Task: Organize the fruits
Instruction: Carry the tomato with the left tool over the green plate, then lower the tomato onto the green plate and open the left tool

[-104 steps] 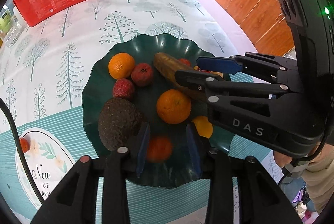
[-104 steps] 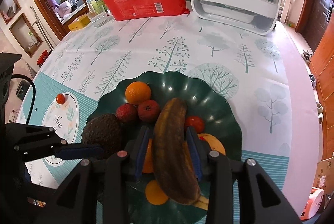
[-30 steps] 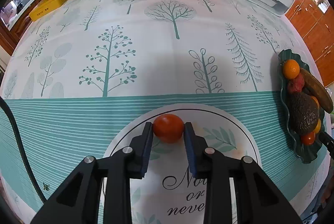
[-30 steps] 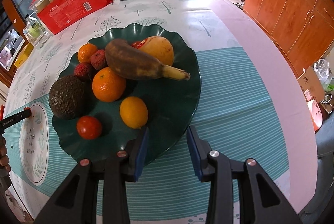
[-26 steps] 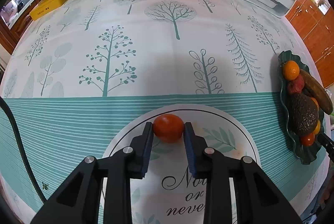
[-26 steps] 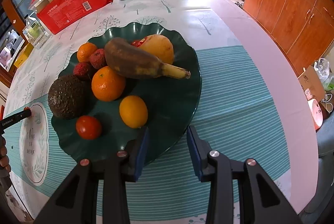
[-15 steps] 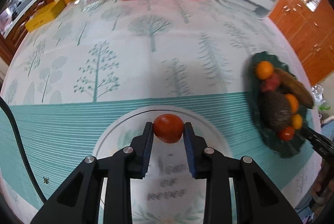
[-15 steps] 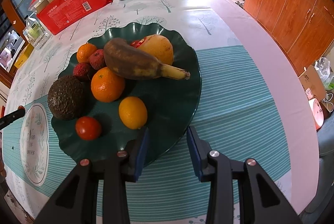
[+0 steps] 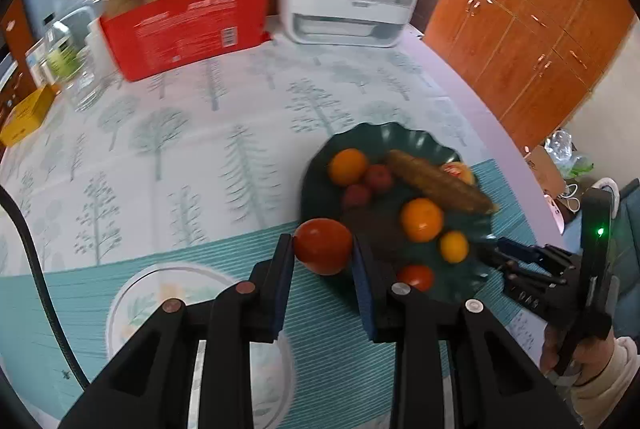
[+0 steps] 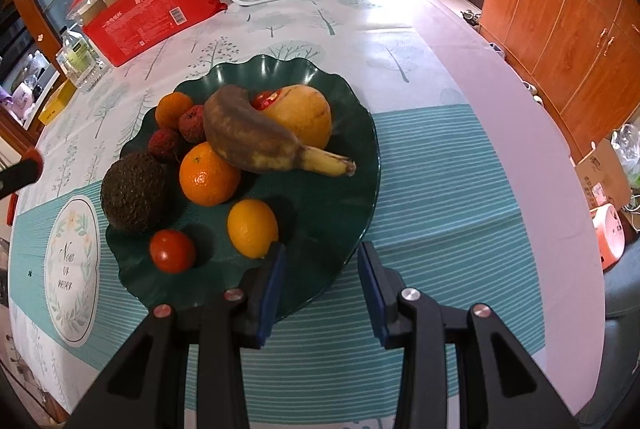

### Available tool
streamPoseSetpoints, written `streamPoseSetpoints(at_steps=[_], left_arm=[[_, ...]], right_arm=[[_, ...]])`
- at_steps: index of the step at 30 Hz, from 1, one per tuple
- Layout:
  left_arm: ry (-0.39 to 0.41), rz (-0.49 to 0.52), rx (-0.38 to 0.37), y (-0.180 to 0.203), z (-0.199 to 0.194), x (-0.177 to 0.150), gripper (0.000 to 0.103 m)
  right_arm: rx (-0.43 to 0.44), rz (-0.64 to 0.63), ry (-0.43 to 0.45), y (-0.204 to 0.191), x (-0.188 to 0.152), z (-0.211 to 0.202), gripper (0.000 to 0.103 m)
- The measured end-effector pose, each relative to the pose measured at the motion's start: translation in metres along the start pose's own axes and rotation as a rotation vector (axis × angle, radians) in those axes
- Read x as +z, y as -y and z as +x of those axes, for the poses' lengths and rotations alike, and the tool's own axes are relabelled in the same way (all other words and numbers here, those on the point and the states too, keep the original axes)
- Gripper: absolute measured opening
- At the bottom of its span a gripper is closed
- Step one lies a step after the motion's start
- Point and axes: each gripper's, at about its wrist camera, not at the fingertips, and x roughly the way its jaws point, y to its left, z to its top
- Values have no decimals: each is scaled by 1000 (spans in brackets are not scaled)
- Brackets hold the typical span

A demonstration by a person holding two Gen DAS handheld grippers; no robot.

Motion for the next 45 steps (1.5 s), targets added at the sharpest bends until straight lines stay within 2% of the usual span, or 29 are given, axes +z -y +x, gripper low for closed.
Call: streamPoseSetpoints(at_steps=[10,20,36,39,43,45], left_arm=[[-41,25,12,44,29,10,27],[-105,19,49,58,65,13,28],[-108,54,115,71,81,20,28],[-112,57,117,72,81,19,33],[-111,55,121,71,79,16,54],[-110,56,120,71,77,14,54]], right_arm=[[42,-52,9,5,3,-1,38],[77,-72,0,6,-1,-1,38],[95,-67,-7,11,-3,0,38],[93,-68,-9,11,-2,-1,38],[90,-72,-9,9,-2,-2,38],[87,-73,-8,8,-2,-2,38]])
